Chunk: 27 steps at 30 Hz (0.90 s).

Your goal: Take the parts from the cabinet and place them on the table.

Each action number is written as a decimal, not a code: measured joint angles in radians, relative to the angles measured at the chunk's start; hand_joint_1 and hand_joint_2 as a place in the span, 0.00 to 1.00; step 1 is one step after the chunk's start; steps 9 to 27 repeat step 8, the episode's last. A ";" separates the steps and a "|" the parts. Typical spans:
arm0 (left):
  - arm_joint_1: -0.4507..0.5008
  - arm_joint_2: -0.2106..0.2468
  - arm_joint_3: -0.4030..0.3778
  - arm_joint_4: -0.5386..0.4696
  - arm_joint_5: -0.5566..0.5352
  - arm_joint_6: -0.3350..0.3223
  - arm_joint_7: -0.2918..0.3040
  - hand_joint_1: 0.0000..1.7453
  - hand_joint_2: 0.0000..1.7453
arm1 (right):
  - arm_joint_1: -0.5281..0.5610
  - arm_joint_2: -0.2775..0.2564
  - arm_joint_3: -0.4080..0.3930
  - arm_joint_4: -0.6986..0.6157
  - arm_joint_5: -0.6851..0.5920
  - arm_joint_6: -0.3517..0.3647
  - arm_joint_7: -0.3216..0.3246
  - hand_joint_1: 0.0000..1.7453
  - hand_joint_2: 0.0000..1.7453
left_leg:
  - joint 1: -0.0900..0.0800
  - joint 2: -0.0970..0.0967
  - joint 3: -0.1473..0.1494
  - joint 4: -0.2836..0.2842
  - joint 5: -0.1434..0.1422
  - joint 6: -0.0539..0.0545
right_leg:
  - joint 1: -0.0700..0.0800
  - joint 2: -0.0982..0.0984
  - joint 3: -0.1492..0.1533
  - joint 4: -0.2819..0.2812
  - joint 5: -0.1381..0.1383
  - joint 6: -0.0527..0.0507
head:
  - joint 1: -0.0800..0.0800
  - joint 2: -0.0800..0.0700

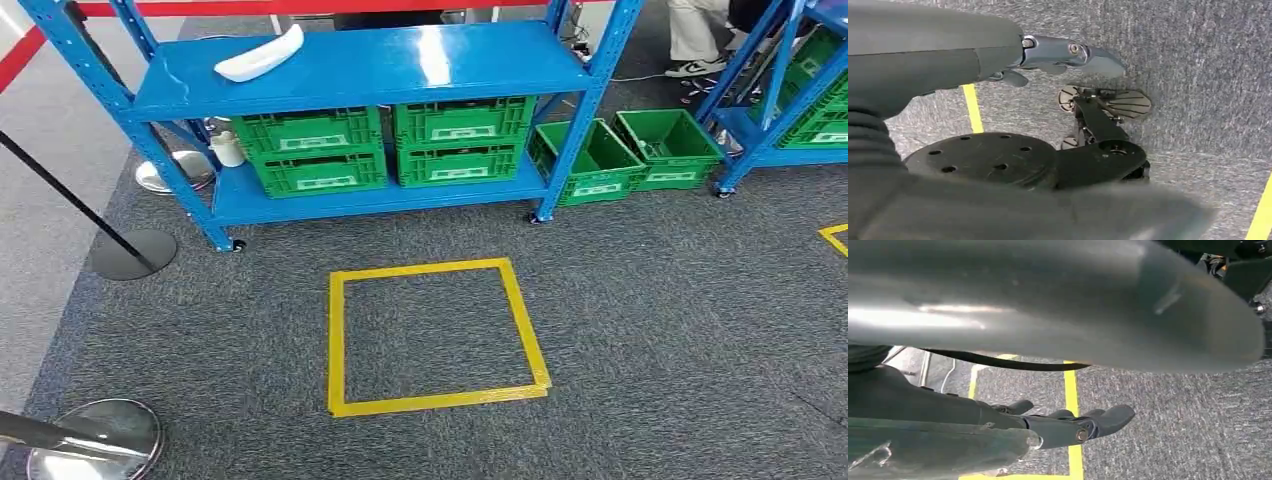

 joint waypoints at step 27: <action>0.001 0.002 -0.006 -0.002 0.005 0.000 0.000 0.00 1.00 | 0.001 -0.001 0.009 -0.002 0.000 0.000 0.000 0.00 0.00 | 0.000 0.000 0.000 0.000 0.000 0.000 | 0.000 0.000 0.000 0.000 0.000 0.000 | 0.000 0.000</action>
